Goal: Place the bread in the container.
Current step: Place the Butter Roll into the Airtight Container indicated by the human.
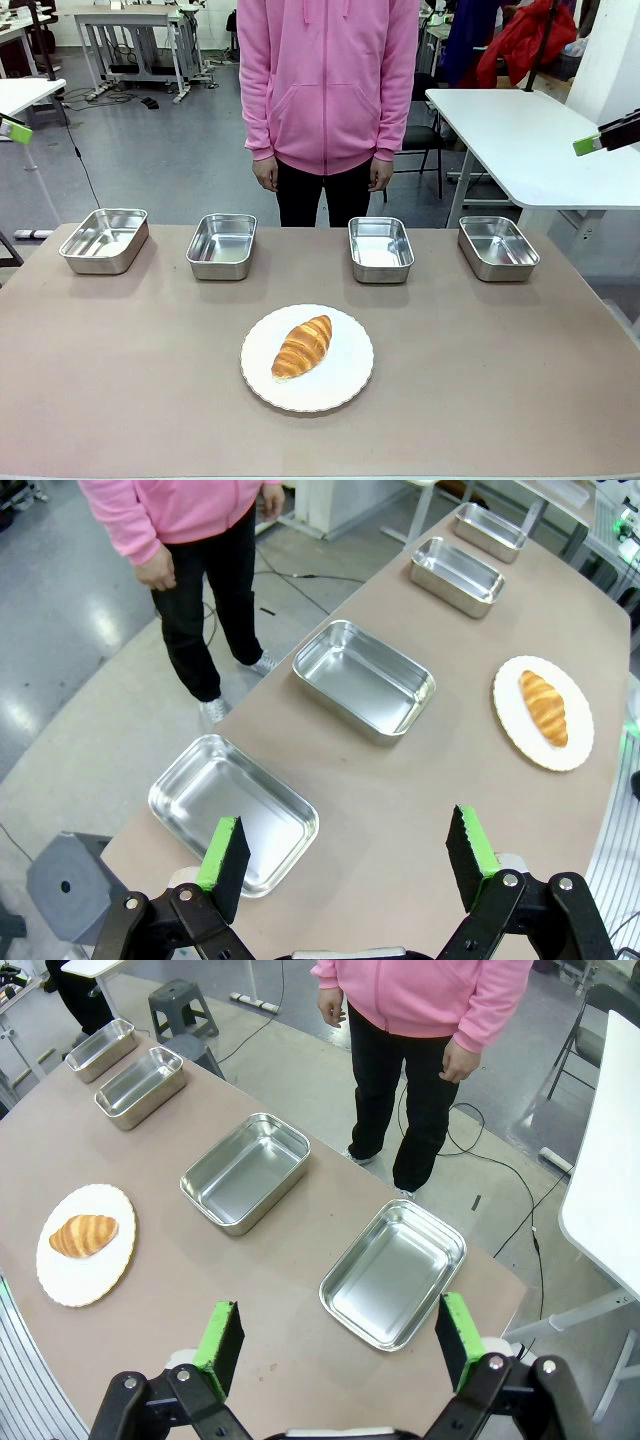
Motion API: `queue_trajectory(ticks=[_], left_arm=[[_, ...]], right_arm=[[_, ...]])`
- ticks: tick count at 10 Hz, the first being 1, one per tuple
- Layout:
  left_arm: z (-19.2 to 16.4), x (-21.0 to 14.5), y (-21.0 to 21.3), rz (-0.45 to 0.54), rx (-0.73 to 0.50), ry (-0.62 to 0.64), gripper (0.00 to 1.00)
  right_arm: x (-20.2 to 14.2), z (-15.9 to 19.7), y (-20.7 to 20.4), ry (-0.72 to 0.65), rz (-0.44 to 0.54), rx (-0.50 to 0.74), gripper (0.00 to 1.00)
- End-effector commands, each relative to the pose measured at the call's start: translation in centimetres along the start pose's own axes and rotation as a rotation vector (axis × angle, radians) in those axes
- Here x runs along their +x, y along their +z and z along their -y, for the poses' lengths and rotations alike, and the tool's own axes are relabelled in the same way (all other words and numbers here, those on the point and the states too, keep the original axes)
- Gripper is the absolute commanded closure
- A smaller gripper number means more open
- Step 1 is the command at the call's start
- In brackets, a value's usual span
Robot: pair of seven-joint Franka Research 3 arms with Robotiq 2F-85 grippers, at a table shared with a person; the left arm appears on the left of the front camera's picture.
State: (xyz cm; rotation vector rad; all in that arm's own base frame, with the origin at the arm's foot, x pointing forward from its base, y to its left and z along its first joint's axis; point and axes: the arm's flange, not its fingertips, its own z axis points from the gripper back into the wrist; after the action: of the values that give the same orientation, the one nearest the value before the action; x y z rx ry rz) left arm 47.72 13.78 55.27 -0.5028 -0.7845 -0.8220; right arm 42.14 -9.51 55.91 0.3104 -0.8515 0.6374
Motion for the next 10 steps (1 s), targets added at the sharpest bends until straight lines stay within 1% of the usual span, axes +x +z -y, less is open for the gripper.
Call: queue_trajectory(ticks=[1,10], left_arm=[[0.08,0.12,0.11,0.002,-0.003,-0.006,0.00],[0.08,0.12,0.11,0.002,-0.003,-0.006,0.00]], right_arm=[[0.01,0.11,-0.09,-0.003,0.019,0.010,0.00],[0.01,0.11,-0.09,-0.003,0.019,0.010,0.00]])
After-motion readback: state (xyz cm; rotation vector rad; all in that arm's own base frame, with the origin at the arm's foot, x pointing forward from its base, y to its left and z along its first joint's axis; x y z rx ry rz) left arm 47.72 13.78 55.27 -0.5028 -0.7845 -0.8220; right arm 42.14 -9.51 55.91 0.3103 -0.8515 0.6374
